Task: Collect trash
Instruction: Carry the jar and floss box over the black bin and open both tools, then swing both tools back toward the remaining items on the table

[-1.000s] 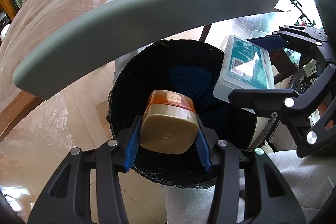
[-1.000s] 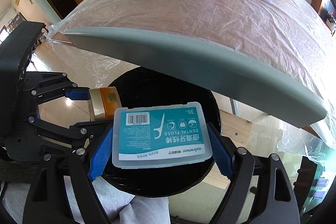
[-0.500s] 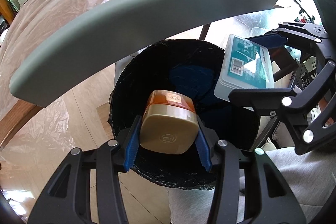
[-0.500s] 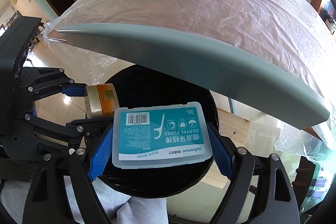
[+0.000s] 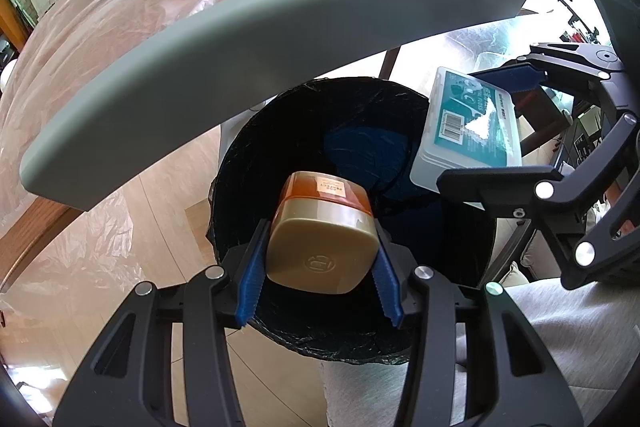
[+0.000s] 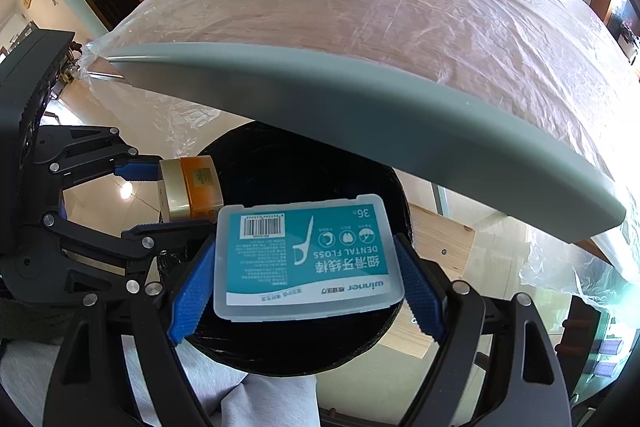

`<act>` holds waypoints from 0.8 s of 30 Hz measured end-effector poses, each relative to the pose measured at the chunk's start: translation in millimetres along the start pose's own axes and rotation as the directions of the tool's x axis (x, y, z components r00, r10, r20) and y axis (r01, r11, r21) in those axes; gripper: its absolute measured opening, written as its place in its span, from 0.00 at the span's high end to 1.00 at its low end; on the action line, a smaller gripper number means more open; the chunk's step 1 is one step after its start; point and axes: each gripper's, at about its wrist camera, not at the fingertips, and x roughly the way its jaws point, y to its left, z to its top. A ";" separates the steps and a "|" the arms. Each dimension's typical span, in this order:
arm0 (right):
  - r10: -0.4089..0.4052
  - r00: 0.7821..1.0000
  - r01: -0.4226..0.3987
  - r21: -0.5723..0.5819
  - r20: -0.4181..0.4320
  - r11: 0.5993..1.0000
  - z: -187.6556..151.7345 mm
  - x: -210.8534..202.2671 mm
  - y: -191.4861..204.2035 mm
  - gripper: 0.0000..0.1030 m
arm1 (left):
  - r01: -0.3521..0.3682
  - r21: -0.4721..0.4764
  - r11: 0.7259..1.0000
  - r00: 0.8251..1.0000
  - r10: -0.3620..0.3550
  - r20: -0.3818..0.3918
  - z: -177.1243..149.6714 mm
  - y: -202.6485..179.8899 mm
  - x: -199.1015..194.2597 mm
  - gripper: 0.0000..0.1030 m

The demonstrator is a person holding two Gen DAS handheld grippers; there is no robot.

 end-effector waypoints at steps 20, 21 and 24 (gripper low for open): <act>-0.038 0.920 0.036 0.012 0.391 0.999 -0.9 -138.7 -15.7 0.09 | 0.059 -0.064 0.996 0.951 -0.036 0.307 10.5 12.2 -101.2 0.21; -0.055 0.885 0.051 0.022 0.462 0.998 2.7 -159.3 -17.0 0.04 | 0.059 -0.080 0.995 0.934 -0.026 0.356 15.5 15.9 -116.9 0.16; -0.120 0.706 0.095 0.076 0.698 0.993 12.6 -229.0 -20.9 0.04 | 0.017 -0.150 0.989 0.826 0.071 0.560 29.6 24.9 -176.3 0.04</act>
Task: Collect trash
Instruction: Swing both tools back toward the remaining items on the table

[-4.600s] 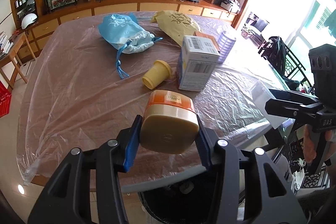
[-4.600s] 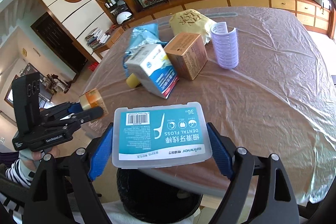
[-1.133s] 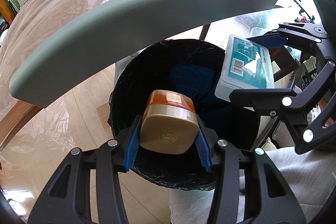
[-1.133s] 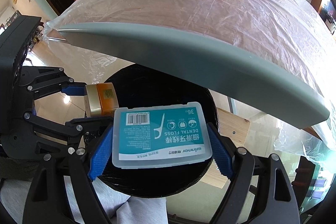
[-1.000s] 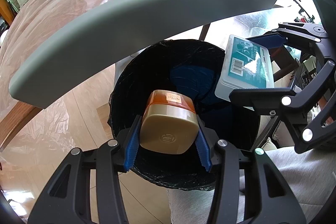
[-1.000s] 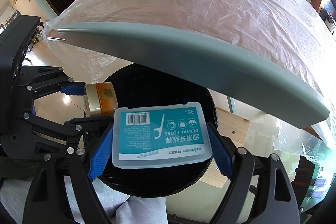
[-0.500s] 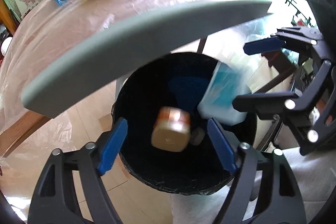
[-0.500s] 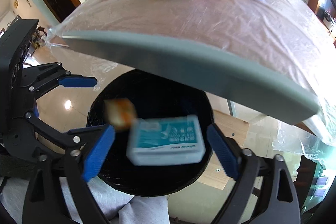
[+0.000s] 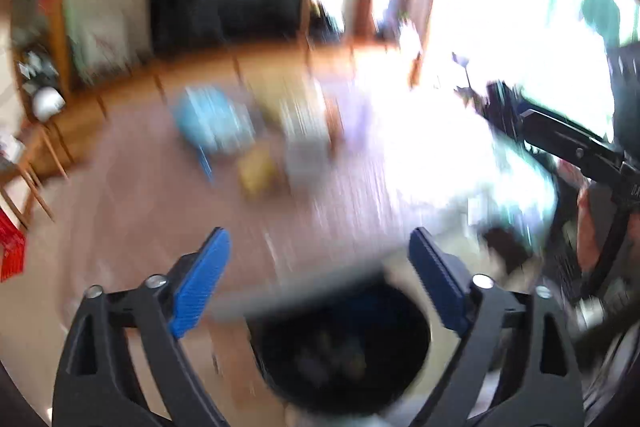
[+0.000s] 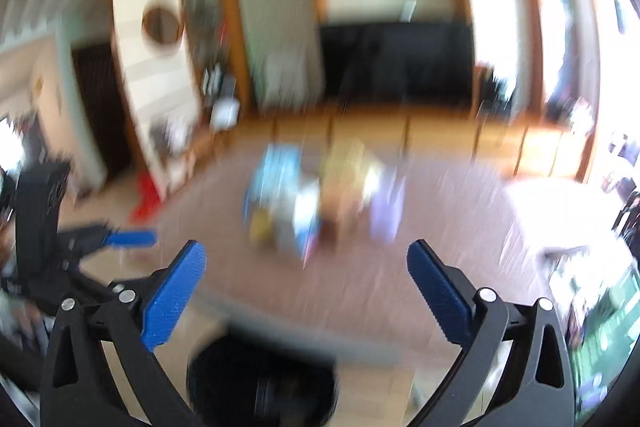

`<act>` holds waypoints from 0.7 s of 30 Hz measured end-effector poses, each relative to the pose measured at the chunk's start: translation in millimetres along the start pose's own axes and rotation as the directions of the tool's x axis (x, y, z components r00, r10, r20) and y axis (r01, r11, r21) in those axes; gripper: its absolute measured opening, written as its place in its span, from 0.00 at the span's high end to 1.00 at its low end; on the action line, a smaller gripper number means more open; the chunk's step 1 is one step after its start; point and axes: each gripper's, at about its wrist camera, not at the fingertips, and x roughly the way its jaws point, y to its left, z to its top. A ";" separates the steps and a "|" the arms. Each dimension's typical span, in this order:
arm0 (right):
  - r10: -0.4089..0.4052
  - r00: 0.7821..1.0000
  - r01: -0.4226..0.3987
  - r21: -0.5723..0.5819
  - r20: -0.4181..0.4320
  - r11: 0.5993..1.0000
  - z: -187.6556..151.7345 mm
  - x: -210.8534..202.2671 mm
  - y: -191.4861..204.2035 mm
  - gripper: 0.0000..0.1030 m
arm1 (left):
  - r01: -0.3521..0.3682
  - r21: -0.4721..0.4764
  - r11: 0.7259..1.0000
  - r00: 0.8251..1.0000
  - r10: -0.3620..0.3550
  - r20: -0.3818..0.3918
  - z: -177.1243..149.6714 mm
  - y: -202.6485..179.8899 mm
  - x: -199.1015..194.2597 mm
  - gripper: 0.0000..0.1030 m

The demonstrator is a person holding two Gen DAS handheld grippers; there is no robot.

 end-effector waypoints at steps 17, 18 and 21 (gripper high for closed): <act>-0.179 0.958 0.196 0.056 -0.225 0.979 30.1 123.1 -64.0 0.04 | -0.088 -0.046 0.995 0.993 0.085 -0.079 27.8 -1.7 84.5 0.02; -0.179 0.951 0.200 0.060 -0.253 0.978 27.3 136.7 -70.5 0.04 | -0.076 -0.052 0.996 0.992 0.071 -0.105 25.5 -2.7 94.6 0.02; -0.189 0.925 0.222 0.066 -0.328 0.973 13.8 174.2 -82.1 0.04 | -0.078 -0.047 0.996 0.987 0.070 -0.146 22.2 -2.3 110.7 0.02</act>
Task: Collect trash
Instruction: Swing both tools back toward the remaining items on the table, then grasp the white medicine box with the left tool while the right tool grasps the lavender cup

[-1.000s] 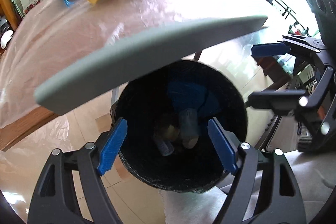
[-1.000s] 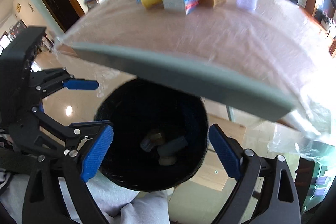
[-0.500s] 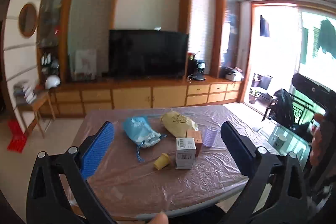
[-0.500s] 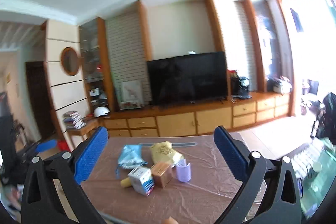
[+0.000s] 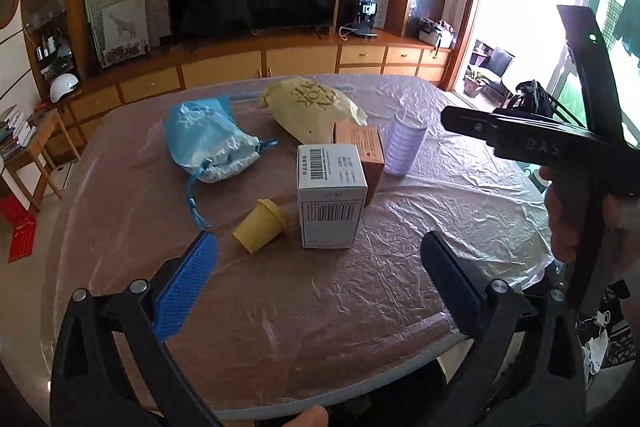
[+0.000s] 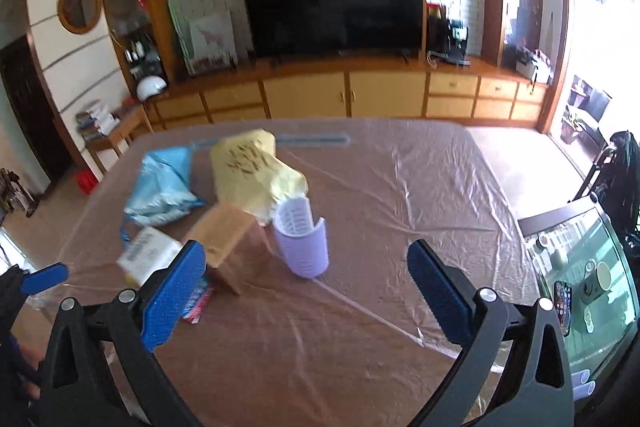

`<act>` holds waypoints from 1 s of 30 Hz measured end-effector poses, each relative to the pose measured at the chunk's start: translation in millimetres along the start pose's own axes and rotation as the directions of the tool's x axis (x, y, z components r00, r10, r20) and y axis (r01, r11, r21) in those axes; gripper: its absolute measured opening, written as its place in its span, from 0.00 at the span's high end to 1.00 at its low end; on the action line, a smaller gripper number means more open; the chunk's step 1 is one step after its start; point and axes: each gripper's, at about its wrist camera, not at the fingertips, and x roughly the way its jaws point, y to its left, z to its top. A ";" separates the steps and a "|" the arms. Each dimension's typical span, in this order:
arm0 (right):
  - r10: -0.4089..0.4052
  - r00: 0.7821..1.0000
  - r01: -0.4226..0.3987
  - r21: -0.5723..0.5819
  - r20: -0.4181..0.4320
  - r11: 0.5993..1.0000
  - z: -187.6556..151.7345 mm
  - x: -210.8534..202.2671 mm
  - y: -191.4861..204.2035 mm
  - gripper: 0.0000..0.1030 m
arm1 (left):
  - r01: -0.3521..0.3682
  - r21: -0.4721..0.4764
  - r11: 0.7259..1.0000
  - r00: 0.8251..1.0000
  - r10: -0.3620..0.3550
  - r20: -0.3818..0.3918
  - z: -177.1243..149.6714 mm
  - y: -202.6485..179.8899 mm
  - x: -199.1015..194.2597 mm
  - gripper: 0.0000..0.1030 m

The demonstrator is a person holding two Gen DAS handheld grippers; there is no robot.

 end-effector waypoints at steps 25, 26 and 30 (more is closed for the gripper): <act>0.028 0.988 -0.015 0.087 -0.152 0.996 -2.2 107.4 -2.6 0.28 | 0.046 -0.027 0.999 0.994 -0.049 -0.102 26.1 7.6 63.3 0.40; 0.029 0.988 -0.015 0.091 -0.153 0.996 -1.8 107.7 -2.9 0.30 | 0.047 -0.029 0.998 0.993 -0.050 -0.103 26.6 8.2 64.1 0.42; 0.034 0.988 -0.015 0.128 -0.151 0.992 -0.7 107.0 -6.4 0.46 | 0.035 -0.030 0.999 0.996 -0.037 -0.085 27.9 9.4 60.4 0.54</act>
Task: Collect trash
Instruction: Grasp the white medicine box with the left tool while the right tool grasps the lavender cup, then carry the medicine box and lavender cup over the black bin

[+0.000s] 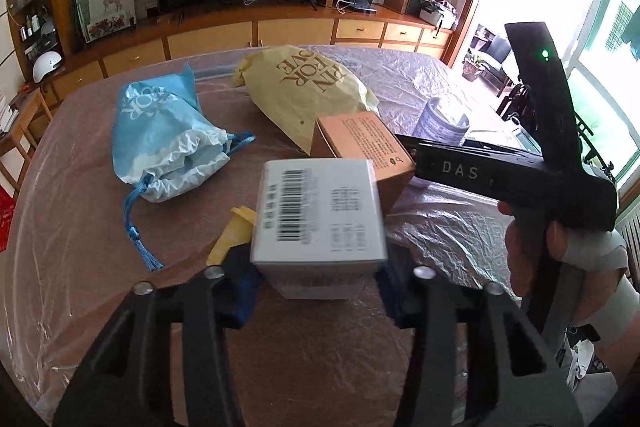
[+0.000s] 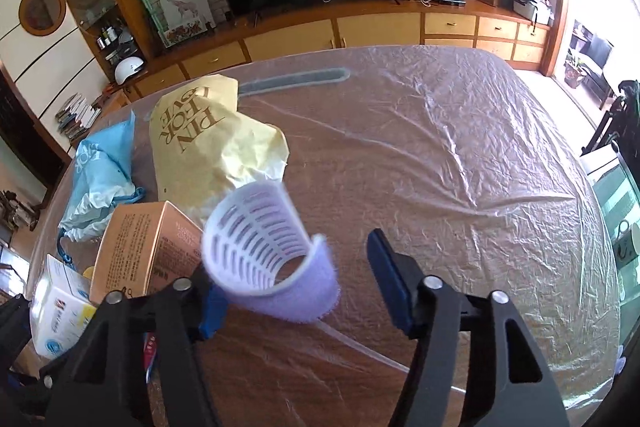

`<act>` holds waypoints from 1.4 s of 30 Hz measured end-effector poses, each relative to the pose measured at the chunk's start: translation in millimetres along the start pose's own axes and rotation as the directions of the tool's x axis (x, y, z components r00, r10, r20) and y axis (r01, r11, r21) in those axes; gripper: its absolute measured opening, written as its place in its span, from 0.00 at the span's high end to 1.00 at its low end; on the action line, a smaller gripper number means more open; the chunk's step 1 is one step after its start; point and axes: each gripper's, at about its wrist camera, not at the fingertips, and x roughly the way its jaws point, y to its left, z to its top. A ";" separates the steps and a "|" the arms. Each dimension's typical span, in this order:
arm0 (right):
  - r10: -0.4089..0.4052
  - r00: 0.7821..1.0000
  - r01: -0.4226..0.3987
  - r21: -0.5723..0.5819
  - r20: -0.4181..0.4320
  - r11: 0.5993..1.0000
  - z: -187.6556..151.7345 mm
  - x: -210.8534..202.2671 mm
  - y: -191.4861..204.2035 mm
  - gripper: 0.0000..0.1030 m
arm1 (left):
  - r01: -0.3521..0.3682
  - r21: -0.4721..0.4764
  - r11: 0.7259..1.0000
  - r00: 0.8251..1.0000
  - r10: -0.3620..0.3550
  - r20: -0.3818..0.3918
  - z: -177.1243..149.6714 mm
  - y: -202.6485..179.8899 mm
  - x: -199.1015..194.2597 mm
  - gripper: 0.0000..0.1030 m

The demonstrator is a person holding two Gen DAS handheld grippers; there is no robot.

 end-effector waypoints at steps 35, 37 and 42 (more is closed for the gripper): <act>0.279 0.959 -0.282 0.096 0.046 0.955 -20.9 -64.4 -22.6 0.60 | 0.043 -0.050 0.998 0.999 -0.042 0.035 -9.6 16.6 -36.5 0.54; 0.282 0.958 -0.285 0.083 0.039 0.955 -27.1 -72.2 -20.0 0.60 | 0.039 -0.052 0.998 0.999 -0.038 0.035 -12.0 18.9 -38.8 0.54; 0.297 0.955 -0.298 0.051 0.019 0.953 -44.1 -90.3 -12.3 0.60 | 0.034 -0.062 0.997 0.999 -0.032 0.029 -19.0 26.3 -46.3 0.54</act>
